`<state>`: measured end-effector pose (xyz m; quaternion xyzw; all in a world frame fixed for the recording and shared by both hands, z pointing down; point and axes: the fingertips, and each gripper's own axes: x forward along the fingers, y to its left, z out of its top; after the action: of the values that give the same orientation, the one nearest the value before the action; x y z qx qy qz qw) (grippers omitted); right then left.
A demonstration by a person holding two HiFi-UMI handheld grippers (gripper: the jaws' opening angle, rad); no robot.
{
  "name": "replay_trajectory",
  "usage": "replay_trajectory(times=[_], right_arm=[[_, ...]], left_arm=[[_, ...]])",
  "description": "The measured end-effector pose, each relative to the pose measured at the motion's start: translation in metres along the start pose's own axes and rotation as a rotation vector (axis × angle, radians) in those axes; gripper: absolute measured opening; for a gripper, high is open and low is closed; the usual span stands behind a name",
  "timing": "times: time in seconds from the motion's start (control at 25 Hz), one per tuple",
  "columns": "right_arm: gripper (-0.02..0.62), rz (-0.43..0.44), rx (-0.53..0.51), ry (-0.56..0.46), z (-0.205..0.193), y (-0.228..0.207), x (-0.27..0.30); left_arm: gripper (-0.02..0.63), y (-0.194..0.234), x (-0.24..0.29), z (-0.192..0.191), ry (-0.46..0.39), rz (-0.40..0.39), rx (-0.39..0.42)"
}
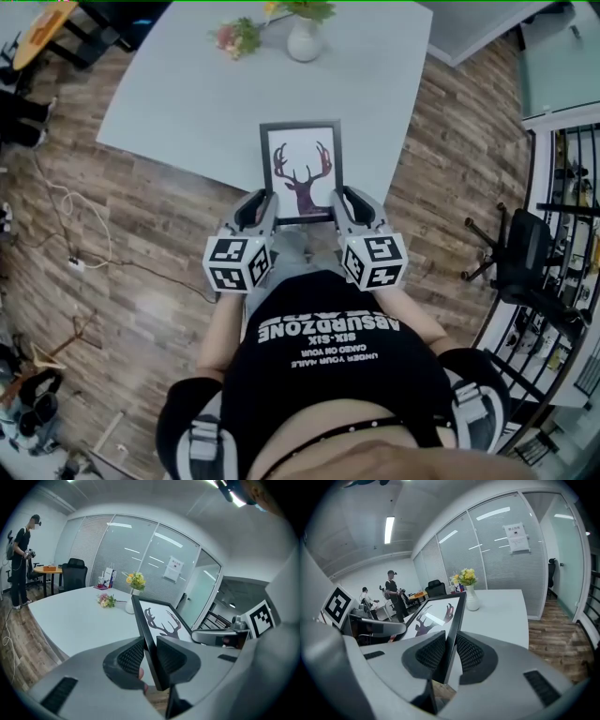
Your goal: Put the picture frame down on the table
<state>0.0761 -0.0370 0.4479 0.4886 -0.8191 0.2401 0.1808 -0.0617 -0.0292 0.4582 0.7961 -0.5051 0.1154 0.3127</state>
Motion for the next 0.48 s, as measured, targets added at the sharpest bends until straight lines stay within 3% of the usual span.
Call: replay_trajectory(times=[0.48], right_arm=[[0.086,-0.023,0.033,0.052,-0.014,-0.007,0.034]], left_arm=[[0.095,0.026,0.03,-0.011,0.075,-0.018,0.017]])
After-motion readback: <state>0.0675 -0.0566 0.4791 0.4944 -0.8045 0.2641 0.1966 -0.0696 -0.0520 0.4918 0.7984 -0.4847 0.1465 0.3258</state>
